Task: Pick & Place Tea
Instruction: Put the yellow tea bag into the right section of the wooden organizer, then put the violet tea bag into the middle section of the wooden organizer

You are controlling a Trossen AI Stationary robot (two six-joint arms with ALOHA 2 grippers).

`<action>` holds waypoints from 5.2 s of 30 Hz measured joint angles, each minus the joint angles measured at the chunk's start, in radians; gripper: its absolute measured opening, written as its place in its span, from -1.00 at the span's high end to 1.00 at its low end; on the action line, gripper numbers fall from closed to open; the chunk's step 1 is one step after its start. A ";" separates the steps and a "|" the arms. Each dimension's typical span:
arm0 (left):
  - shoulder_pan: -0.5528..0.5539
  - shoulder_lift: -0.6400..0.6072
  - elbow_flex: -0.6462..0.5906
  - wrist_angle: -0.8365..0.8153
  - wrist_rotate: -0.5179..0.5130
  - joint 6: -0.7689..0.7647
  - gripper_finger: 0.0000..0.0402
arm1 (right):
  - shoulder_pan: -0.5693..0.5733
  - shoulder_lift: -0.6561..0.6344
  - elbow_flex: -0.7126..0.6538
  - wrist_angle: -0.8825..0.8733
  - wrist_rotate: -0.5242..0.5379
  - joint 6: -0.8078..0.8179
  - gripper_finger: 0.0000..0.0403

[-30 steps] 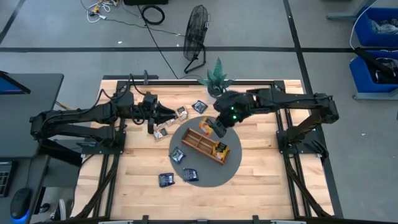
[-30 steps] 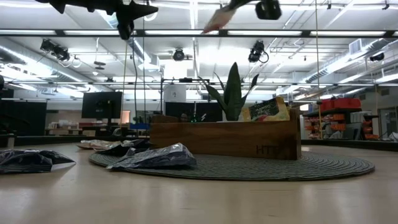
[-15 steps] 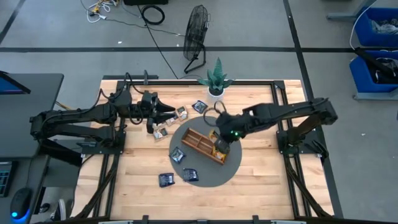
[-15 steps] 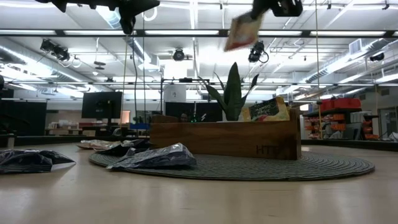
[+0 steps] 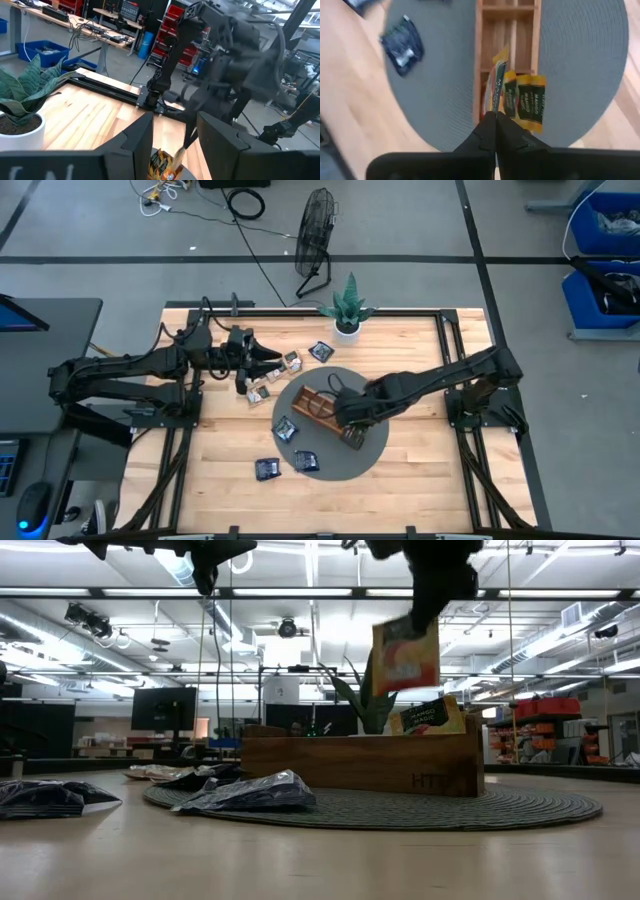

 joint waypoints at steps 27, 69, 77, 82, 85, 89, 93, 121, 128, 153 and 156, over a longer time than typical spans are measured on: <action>0.000 -0.001 0.000 -0.002 0.001 -0.026 0.21 | 0.046 0.058 -0.123 0.054 -0.002 0.006 1.00; 0.000 -0.001 0.000 -0.054 0.001 -0.026 0.21 | 0.041 0.057 -0.055 0.352 -0.010 -0.002 0.15; -0.001 -0.001 0.000 -0.082 0.057 -0.026 0.21 | 0.045 0.076 -0.053 0.537 -0.011 -0.040 0.16; -0.001 -0.001 -0.001 -0.101 0.087 -0.027 0.21 | 0.065 0.123 -0.054 0.622 -0.037 -0.077 0.16; -0.001 -0.001 -0.001 -0.102 0.098 -0.028 0.21 | 0.091 0.171 -0.054 0.637 -0.047 -0.090 0.16; -0.001 -0.001 -0.001 -0.109 0.099 -0.032 0.21 | 0.121 0.228 -0.055 0.672 -0.057 -0.071 0.16; -0.001 -0.001 -0.001 -0.118 0.099 -0.033 0.21 | 0.141 0.276 -0.055 0.677 -0.056 -0.002 0.16; -0.001 0.000 -0.001 -0.143 0.098 -0.034 0.21 | 0.111 0.387 -0.056 0.680 0.041 0.108 0.27; -0.001 0.000 -0.001 -0.157 0.098 -0.035 0.21 | 0.100 0.386 -0.056 0.684 0.031 0.085 0.46; -0.001 0.000 0.000 -0.156 0.098 -0.053 0.21 | 0.089 0.383 -0.055 0.702 -0.153 0.111 0.99; -0.001 0.000 0.000 -0.149 0.116 -0.049 0.21 | 0.084 0.352 -0.055 0.728 -0.171 0.107 0.99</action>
